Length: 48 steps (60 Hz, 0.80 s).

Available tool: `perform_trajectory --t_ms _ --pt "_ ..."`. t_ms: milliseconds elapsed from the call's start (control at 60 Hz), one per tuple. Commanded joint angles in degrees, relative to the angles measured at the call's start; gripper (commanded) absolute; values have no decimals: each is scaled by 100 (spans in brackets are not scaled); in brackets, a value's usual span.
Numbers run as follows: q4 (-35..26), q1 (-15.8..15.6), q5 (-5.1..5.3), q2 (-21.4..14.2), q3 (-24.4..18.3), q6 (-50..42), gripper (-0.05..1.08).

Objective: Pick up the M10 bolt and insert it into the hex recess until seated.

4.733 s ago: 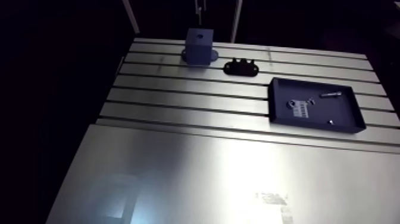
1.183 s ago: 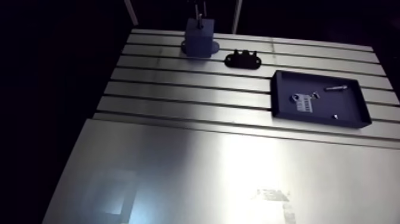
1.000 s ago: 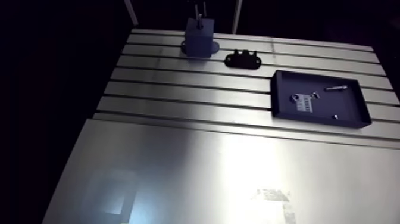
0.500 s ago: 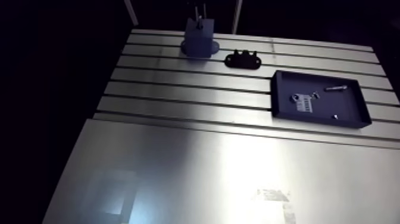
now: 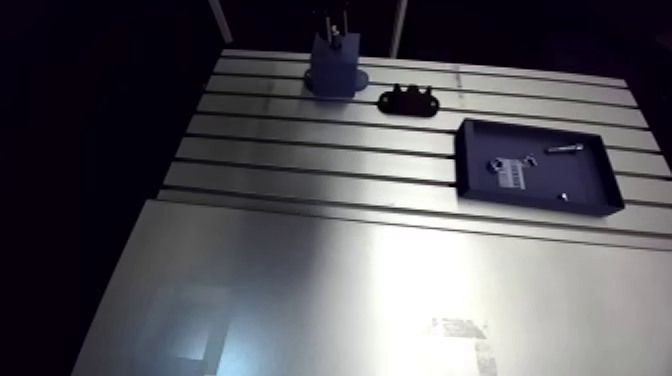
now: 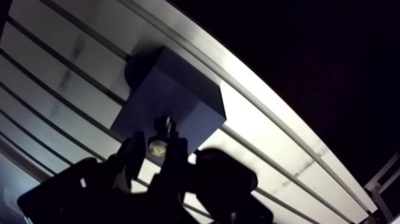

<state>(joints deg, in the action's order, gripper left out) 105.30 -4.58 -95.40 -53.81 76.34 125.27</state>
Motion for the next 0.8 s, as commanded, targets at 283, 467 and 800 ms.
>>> perform_trajectory --t_ms 283,467,800 --pt "179 -26 -10 -54 113 -129 4" --pt "231 -26 9 -71 104 -138 3" --pt "234 -26 52 -156 119 -466 2"
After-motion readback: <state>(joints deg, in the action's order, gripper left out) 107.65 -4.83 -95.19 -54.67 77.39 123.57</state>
